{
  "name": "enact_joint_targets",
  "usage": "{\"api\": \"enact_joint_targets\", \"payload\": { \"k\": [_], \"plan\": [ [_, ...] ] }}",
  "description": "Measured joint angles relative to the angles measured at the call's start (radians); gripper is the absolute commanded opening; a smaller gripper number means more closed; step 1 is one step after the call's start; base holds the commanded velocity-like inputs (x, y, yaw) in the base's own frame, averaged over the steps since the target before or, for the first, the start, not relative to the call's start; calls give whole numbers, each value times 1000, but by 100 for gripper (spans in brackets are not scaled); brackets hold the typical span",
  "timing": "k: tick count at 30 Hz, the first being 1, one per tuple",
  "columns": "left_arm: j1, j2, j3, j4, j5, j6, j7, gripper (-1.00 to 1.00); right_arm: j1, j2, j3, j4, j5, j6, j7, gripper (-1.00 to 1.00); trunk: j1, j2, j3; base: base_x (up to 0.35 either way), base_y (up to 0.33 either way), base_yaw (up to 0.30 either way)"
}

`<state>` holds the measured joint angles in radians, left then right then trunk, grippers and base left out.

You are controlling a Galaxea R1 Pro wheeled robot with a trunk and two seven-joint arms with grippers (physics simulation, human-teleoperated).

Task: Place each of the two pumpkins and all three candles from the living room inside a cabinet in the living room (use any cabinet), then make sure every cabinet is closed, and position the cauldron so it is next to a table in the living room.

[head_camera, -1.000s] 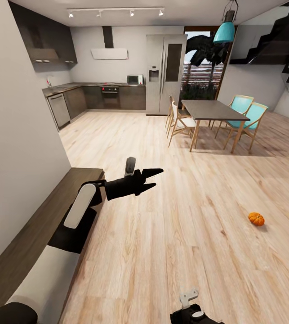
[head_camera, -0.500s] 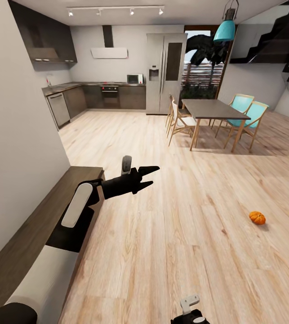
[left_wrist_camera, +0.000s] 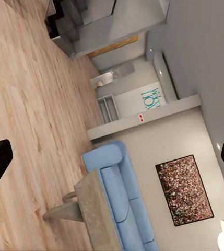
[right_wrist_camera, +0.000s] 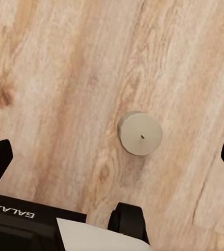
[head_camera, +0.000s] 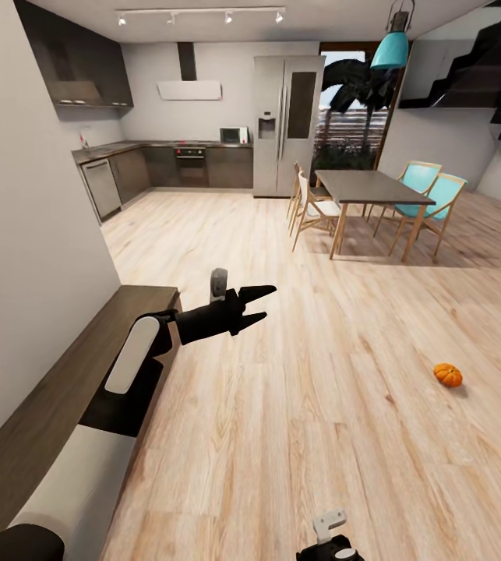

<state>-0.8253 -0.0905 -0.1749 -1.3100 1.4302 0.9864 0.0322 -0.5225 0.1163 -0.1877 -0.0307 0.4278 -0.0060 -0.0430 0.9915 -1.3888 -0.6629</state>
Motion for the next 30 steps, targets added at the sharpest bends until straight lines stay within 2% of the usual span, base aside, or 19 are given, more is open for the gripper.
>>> {"api": "enact_joint_targets", "payload": {
  "k": [30],
  "plan": [
    [0,-1,-2,0,0,0,0,100,0,-13,-9,-9,-9,-17,-3,100,115,-210,-94,0,0,0]
  ]
}}
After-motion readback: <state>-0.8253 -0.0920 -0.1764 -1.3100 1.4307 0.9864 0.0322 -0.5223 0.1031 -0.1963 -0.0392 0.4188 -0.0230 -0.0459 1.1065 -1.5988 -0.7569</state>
